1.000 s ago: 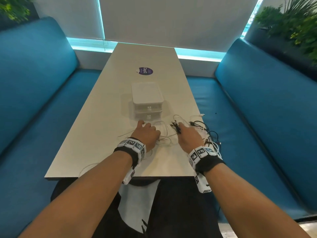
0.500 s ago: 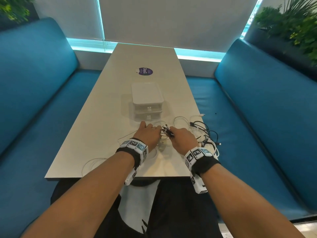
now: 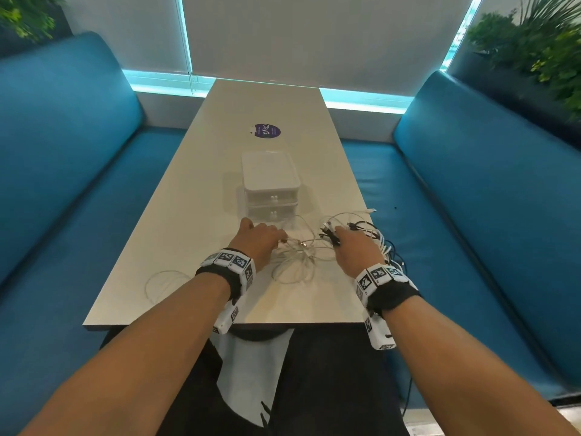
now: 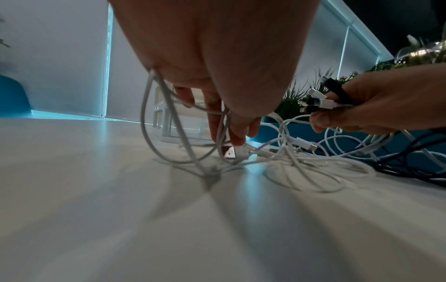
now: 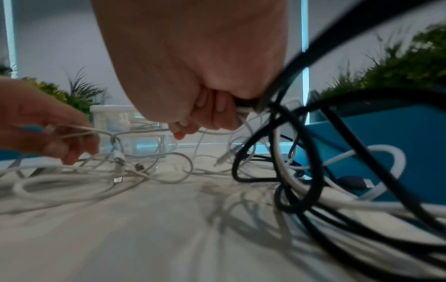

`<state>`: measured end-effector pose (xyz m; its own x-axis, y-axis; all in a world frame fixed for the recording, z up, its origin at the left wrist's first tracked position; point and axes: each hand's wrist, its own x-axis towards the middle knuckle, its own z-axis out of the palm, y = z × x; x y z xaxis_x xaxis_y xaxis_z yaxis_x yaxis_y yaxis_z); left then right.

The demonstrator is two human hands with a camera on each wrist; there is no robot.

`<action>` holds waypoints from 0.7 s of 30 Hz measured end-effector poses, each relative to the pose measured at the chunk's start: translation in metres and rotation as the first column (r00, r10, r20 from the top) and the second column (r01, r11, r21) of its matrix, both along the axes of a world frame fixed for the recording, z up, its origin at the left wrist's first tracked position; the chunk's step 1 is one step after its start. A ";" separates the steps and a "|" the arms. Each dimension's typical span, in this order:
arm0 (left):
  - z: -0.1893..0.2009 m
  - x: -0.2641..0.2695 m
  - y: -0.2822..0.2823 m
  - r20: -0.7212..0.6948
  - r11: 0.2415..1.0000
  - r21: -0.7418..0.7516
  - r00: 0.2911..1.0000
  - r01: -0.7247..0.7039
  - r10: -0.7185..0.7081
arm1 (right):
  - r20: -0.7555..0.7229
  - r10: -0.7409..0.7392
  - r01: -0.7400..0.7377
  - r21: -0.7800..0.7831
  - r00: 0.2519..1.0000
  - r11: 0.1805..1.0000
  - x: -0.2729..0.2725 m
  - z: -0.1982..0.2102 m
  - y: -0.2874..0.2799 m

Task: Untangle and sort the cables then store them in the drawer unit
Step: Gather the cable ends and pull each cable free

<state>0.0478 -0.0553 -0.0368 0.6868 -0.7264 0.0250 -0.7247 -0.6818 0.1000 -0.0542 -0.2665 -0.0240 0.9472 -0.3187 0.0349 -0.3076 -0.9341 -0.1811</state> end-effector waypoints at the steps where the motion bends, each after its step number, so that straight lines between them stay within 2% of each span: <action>1: 0.000 0.000 -0.001 0.017 1.000 -0.005 1.000 0.003 -0.003 | -0.004 0.006 -0.006 0.022 1.000 1.000 0.000 -0.001 0.001; 3: 0.002 -0.002 -0.007 0.033 1.000 -0.030 0.999 -0.007 0.008 | -0.006 0.011 -0.011 0.064 1.000 0.998 0.000 -0.003 0.007; 7: 0.005 -0.011 -0.019 -0.047 0.992 -0.129 0.999 0.005 -0.011 | 0.003 0.036 -0.036 0.103 0.999 0.994 0.002 -0.007 0.019; 10: 0.006 -0.012 -0.024 -0.049 0.991 -0.131 0.998 0.028 -0.034 | 0.001 0.068 -0.068 0.104 0.998 0.992 0.002 -0.007 0.021; 16: 0.000 -0.001 -0.009 0.114 0.997 -0.070 0.993 0.028 -0.020 | -0.060 0.047 -0.047 0.004 0.997 0.999 -0.004 -0.005 0.012; 21: 0.003 -0.001 -0.005 0.167 1.000 -0.014 0.986 -0.013 0.015 | -0.067 0.039 -0.039 0.000 0.997 0.999 -0.004 -0.004 0.014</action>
<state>0.0471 -0.0598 -0.0340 0.6826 -0.7154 0.1496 -0.7221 -0.6916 -0.0126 -0.0585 -0.2523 -0.0281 0.9593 -0.2811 -0.0284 -0.2819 -0.9460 -0.1599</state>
